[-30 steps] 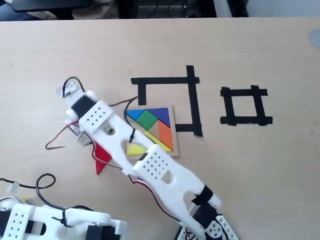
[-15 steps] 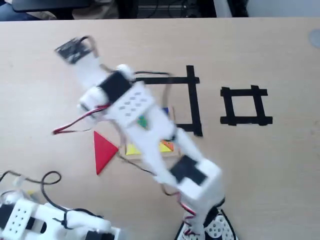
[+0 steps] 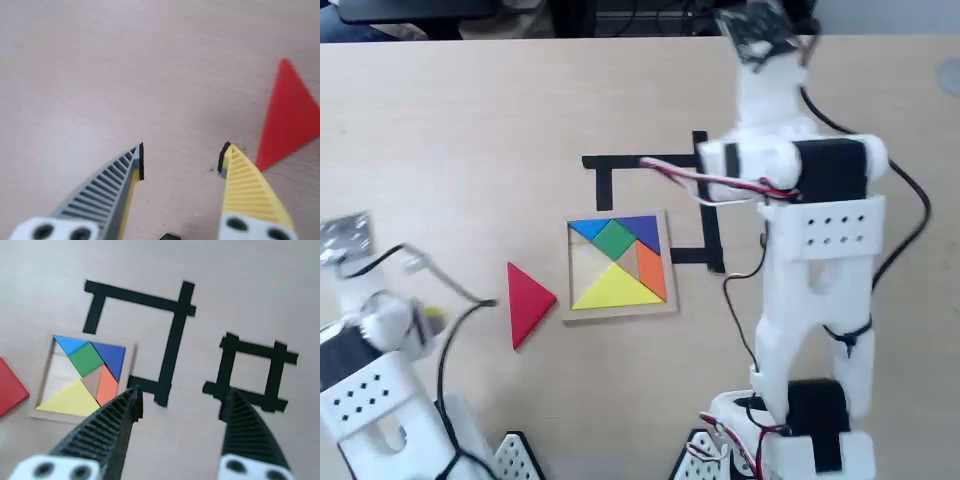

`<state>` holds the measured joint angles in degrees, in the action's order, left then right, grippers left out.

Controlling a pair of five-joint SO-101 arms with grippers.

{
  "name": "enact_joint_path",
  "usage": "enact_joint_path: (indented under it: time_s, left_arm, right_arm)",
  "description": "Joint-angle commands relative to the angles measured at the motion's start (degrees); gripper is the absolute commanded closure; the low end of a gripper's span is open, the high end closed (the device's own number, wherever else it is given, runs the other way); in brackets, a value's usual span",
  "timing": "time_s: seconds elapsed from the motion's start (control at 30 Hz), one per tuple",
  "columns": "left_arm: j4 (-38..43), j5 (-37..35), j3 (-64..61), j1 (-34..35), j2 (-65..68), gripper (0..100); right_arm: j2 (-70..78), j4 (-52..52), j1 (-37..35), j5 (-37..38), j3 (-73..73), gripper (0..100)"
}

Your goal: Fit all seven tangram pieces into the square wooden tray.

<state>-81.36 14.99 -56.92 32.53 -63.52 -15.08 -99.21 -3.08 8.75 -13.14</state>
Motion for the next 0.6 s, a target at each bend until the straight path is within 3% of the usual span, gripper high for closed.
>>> enact_joint_path:
  time_s: [0.0,0.1,0.2,0.47,0.57]
  left_arm:
    - [1.6,-2.4,3.2,-16.4,0.0,73]
    - [4.0,-2.7,2.0,-27.2,0.1,74]
    - [8.1,-8.3,0.0,-34.8,1.8,73]
    - [17.8,-12.9,6.1,-36.4,32.3,74]
    - [20.0,-17.9,8.3,-34.9,41.4,76]
  right_arm:
    - [-3.8,2.6,3.4,0.4,10.5,96.8]
    - [-6.5,8.8,4.3,0.3,20.3,97.3]
    - [-9.7,17.2,5.5,0.0,30.5,98.7]
    - [-13.9,41.8,5.3,-6.7,57.2,98.4]
    - [-13.9,46.5,5.3,-6.9,61.4,98.4]
